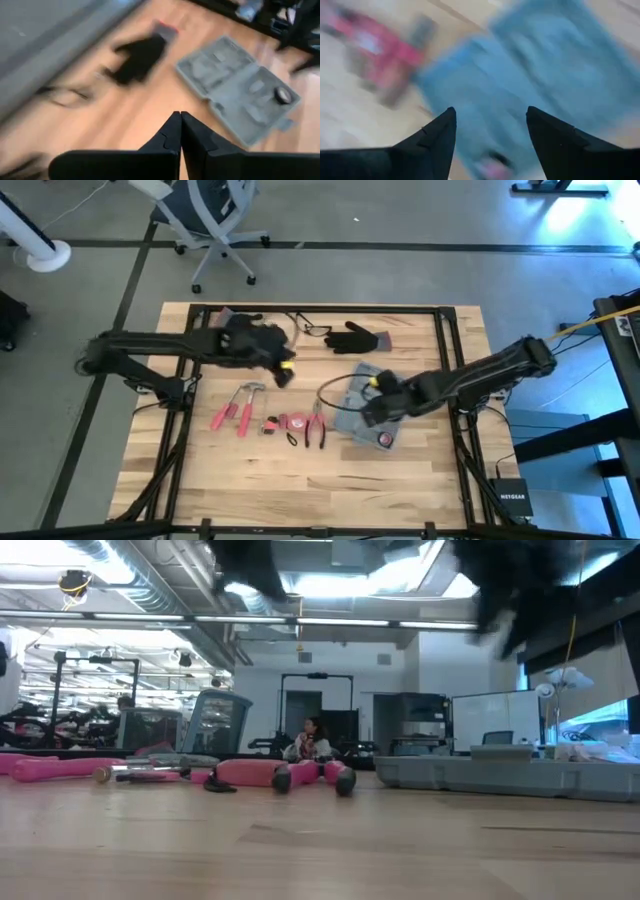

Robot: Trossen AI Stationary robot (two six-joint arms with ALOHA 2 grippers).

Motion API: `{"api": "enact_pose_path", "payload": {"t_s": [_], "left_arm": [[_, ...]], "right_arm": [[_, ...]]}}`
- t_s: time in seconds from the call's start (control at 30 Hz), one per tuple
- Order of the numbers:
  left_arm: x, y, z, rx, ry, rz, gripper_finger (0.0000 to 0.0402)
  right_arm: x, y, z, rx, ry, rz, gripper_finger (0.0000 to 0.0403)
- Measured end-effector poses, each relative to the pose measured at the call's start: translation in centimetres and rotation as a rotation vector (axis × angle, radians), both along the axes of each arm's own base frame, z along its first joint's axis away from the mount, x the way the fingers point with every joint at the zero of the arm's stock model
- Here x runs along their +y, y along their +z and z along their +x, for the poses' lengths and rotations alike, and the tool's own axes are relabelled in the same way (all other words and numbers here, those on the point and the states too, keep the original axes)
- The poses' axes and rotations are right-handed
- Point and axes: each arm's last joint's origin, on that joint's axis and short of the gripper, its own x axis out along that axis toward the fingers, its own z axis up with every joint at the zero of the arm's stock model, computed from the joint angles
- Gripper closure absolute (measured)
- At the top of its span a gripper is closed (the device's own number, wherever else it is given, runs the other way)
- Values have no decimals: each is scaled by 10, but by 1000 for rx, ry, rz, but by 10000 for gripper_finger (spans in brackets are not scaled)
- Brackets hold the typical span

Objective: Prefit tool cases
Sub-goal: Remove the black electrical tape from the gray prefit tool case

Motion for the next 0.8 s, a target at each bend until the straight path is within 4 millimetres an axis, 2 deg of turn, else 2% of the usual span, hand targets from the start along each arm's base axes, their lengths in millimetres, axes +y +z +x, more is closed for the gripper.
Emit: {"api": "enact_pose_path", "payload": {"t_s": [0.07,0.2,0.3,0.4,0.53,0.63,0.8], "left_arm": [[-3,-30,22,3,-50,-109,402],[-18,-80,66,24,-154,-222,402],[-28,-105,94,49,-197,-230,402],[-31,-124,113,90,-232,-238,402],[-31,-133,132,93,-289,-224,402],[-30,-133,140,87,-312,-194,402],[-23,-136,141,100,-299,-175,402]], "right_arm": [[-1,-1,-11,90,-9,52,173],[11,-11,-18,114,-28,160,173],[22,-28,-22,123,-72,191,173],[25,-46,-27,140,-186,234,173],[28,-62,-22,58,-238,332,173],[30,-65,-16,-26,-257,376,173],[32,-68,-14,-35,-274,386,173]]}}
